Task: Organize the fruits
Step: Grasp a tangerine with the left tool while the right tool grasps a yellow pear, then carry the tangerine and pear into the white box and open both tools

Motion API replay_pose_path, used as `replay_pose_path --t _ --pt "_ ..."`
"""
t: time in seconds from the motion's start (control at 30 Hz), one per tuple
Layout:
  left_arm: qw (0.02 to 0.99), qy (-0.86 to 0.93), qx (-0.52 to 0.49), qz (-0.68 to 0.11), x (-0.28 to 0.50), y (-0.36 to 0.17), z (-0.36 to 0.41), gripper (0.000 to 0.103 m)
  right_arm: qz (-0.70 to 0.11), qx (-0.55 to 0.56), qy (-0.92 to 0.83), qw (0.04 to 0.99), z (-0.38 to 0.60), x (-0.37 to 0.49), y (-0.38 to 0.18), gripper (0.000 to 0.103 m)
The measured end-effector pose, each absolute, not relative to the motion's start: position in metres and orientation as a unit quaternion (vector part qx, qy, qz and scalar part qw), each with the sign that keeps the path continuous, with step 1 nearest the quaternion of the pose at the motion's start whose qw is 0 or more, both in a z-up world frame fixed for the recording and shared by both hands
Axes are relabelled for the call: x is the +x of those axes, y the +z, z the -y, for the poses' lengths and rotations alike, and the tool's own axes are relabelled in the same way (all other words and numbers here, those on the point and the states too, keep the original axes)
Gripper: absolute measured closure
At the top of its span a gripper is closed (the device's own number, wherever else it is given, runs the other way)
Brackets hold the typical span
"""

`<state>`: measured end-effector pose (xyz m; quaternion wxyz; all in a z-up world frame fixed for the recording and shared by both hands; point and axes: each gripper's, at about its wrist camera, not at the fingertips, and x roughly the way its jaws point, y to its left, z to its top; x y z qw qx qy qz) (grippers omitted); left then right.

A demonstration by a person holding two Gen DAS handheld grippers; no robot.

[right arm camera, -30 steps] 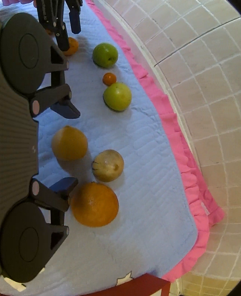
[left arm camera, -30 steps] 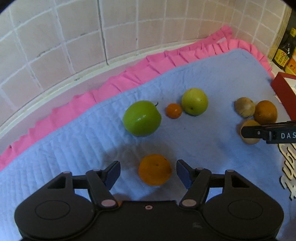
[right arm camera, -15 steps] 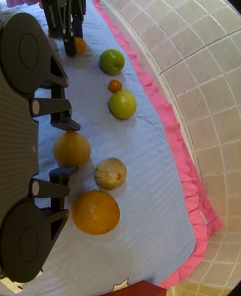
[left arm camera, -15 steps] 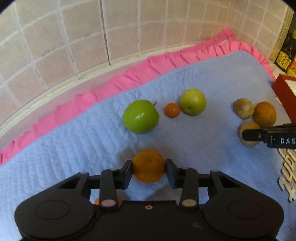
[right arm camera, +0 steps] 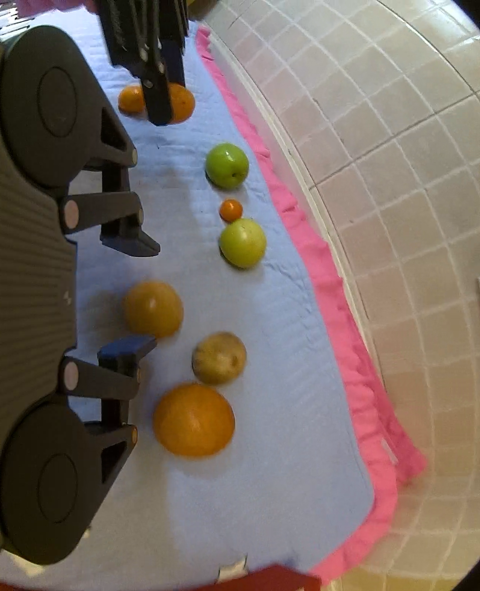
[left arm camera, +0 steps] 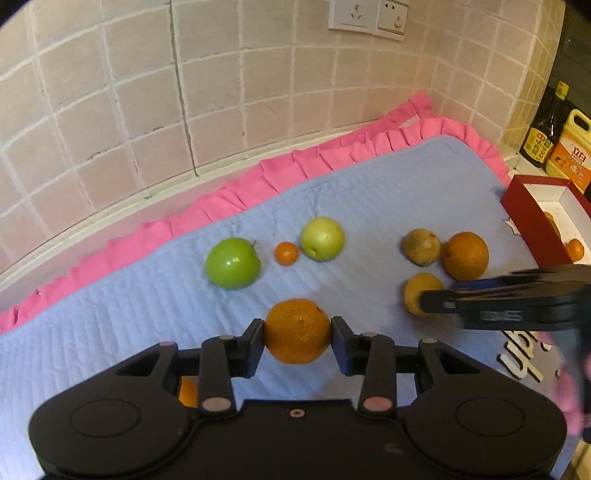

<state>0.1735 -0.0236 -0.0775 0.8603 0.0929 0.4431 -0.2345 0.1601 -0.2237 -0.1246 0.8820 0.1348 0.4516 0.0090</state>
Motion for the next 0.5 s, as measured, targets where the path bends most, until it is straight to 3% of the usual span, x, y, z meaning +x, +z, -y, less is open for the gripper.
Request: replay_pose_path --t 0.23,0.5 --pt "0.867 -0.226 0.089 -0.436 0.159 -0.069 0.029 0.056 -0.448 0.138 0.007 0.883 0.226 0.17 -0.138 0.063" --pt "0.874 -0.274 0.109 -0.387 0.16 -0.038 0.081 0.056 -0.379 0.172 -0.002 0.909 0.269 0.118 -0.078 0.064"
